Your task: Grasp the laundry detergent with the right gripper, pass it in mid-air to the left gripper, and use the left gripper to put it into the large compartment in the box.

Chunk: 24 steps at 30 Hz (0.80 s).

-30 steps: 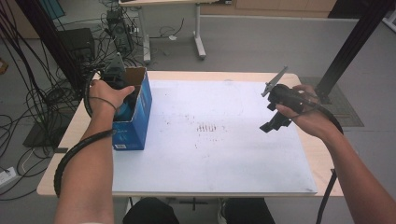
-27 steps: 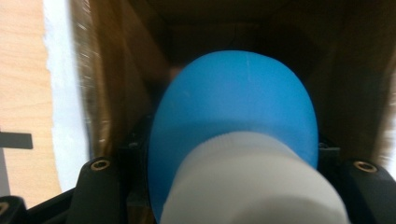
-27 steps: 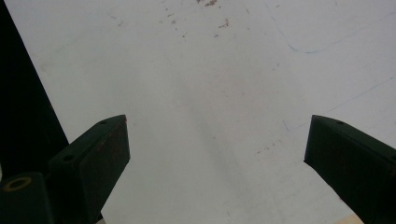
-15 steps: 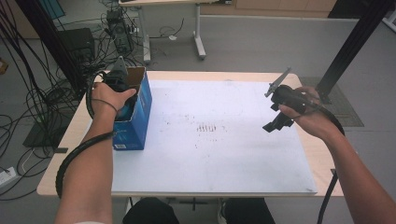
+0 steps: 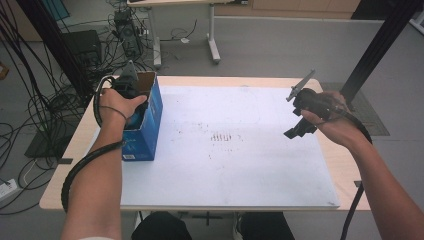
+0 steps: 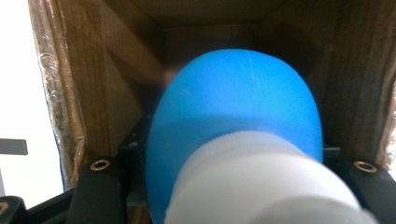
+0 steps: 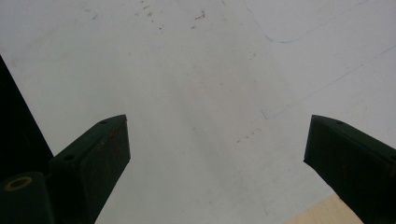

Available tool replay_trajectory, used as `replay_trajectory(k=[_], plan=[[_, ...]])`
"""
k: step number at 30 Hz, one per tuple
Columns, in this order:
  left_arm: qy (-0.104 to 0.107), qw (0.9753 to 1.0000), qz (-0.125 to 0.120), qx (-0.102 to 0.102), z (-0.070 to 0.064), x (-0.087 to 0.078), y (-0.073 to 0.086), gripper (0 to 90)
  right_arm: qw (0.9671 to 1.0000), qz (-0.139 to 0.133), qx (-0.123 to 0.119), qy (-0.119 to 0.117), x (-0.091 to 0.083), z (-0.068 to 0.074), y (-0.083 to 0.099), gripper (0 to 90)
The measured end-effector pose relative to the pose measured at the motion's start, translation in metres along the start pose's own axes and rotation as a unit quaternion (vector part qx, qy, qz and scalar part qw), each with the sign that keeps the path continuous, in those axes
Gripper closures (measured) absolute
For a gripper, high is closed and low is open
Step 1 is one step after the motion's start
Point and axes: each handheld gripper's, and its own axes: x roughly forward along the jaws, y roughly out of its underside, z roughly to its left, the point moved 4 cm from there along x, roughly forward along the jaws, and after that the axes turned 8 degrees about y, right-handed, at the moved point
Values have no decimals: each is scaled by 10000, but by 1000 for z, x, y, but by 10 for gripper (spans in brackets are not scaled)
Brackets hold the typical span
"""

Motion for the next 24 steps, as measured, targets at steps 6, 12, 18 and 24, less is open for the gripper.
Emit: replay_trajectory(k=[6, 12, 18, 24], plan=[[21, 10000, -30, -4, 1, 0, 0, 370, 10000, 22, -7, 14, -2, -1, -2, 67], [28, 10000, -15, -9, 1, -1, 1, 370, 10000, 18, -18, 49, -5, -2, -4, 67], [32, 10000, -1, -2, 2, -1, 0, 370, 9999, 20, -36, 94, -6, -3, -5, 67], [21, 10000, -30, 0, 2, -1, 0, 370, 9999, 34, -61, 112, -7, -4, -6, 67]])
